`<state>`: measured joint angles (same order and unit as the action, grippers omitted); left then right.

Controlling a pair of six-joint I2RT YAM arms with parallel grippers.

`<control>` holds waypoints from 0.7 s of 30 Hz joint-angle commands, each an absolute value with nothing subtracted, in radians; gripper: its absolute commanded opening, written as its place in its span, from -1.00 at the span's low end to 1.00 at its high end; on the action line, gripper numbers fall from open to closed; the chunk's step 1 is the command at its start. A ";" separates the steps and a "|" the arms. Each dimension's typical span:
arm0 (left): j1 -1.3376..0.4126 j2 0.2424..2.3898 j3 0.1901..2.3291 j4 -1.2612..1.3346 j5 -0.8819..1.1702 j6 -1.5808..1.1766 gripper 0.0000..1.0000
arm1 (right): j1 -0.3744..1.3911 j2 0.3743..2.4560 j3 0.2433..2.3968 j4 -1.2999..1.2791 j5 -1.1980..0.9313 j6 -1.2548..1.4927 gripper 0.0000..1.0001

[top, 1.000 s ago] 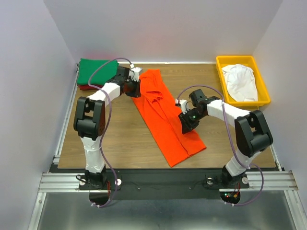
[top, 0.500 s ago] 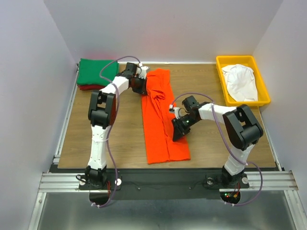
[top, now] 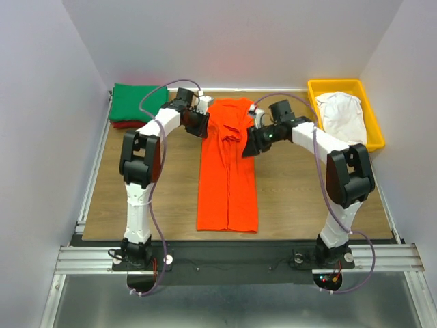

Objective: Fold and stack the t-shirts
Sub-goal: Fold the tshirt

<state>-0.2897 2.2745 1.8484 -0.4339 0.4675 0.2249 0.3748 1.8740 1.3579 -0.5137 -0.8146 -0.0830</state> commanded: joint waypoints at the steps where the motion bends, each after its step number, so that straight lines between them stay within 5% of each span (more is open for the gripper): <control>1: -0.282 2.042 1.754 -0.353 0.497 0.253 -0.31 | 0.327 1.873 1.477 -0.491 -0.616 -0.100 -0.08; 11: -0.290 2.084 1.712 -0.293 0.587 0.181 -0.31 | 0.325 2.170 1.808 -0.377 -0.374 -0.025 -0.19; 21: -0.299 2.235 1.787 -0.305 0.565 0.129 -0.37 | 0.325 2.345 1.914 -0.322 -0.269 -0.003 -0.22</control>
<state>-0.2970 2.1933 1.7241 -0.2893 0.5629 0.1474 0.3214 2.3295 1.8698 -0.4023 -0.3466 -0.0170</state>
